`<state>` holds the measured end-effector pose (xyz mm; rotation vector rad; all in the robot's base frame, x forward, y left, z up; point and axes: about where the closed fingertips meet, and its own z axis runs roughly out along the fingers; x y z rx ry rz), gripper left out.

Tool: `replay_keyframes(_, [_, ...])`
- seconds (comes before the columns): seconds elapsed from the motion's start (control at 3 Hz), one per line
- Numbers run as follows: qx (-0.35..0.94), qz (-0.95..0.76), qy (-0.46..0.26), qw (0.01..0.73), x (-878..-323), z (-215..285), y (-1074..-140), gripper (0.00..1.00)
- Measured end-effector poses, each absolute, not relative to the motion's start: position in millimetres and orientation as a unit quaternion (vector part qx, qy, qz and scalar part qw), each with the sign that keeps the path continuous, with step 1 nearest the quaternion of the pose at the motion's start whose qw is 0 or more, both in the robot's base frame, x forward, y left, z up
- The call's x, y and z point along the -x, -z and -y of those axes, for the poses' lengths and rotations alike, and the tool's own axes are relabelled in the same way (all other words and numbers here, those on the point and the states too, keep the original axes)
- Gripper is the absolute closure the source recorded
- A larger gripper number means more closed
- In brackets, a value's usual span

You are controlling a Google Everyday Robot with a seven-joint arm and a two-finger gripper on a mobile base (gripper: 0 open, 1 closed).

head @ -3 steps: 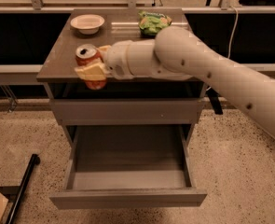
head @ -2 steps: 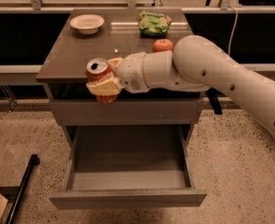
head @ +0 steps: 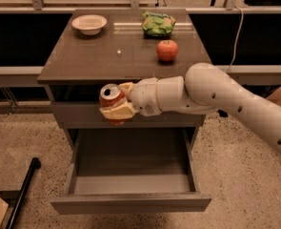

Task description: Place coke can into middle drawer

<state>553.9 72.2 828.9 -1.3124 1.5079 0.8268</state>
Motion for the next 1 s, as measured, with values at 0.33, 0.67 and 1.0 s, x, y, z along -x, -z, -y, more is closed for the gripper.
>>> replay_keyframes(0.33, [0.514, -0.620, -0.363, 0.469, -563.6, -69.8, -768.6, 1.00])
replay_keyframes(0.67, [0.504, -0.625, -0.371, 0.466, -575.4, -76.3, -727.2, 1.00])
replay_keyframes(1.0, [0.452, -0.646, -0.404, 0.463, -590.0, -80.4, -684.0, 1.00])
